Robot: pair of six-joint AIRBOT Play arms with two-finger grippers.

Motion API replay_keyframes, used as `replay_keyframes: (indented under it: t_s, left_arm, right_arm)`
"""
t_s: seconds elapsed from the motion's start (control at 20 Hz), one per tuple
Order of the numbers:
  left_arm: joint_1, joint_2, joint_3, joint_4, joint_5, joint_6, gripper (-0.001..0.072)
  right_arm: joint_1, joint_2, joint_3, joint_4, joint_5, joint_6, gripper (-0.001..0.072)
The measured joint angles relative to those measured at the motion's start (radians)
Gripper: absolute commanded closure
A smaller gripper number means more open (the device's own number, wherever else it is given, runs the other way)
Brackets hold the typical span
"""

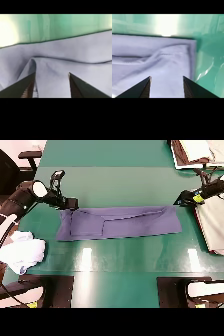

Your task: Fold the shirts.

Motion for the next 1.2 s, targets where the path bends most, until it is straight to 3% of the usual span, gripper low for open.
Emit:
replay_keyframes:
  t_s: [0.05, 0.1, 0.15, 0.2, 0.4, 0.45, 0.55, 0.6, 0.65, 0.9, 1.2]
  left_arm:
    - [0.0, -0.001, 0.004, -0.008, -0.008, -0.002, 0.023]
    - [0.001, -0.002, 0.006, -0.023, -0.012, -0.002, 0.038]
    - [0.0, -0.002, 0.008, -0.039, -0.012, -0.002, 0.0636]
    - [0.0, -0.002, 0.01, -0.061, -0.013, -0.002, 0.0674]
    - [0.0, -0.004, 0.013, -0.179, 0.02, 0.028, 0.0676]
    - [-0.003, -0.006, 0.013, -0.206, 0.033, 0.032, 0.0677]
    - [-0.02, -0.011, 0.013, -0.246, 0.051, 0.037, 0.0677]
    - [-0.037, -0.017, 0.013, -0.261, 0.06, 0.04, 0.0678]
    - [-0.06, -0.028, 0.014, -0.27, 0.078, 0.04, 0.0677]
    - [-0.211, -0.168, 0.089, -0.315, 0.132, 0.044, 0.0678]
    - [-0.343, -0.378, 0.271, -0.341, 0.111, 0.045, 0.0677]
  right_arm:
    - [-0.021, -0.003, -0.013, 0.005, 0.01, -0.011, 0.0111]
    - [-0.046, -0.006, -0.032, 0.008, 0.019, -0.022, 0.0108]
    - [-0.074, -0.009, -0.056, 0.01, 0.021, -0.031, 0.0108]
    - [-0.1, -0.011, -0.085, 0.013, 0.025, -0.043, 0.0109]
    - [-0.159, -0.032, -0.189, 0.073, 0.017, -0.092, 0.0116]
    - [-0.163, -0.042, -0.206, 0.11, 0.02, -0.101, 0.0157]
    - [-0.151, -0.069, -0.229, 0.171, 0.019, -0.125, 0.0494]
    - [-0.138, -0.081, -0.236, 0.185, 0.011, -0.138, 0.0625]
    - [-0.124, -0.088, -0.239, 0.201, 0.002, -0.15, 0.0695]
    - [-0.059, -0.063, -0.161, 0.259, 0.018, -0.172, 0.0698]
    - [0.063, 0.111, 0.043, 0.277, 0.064, -0.066, 0.0698]
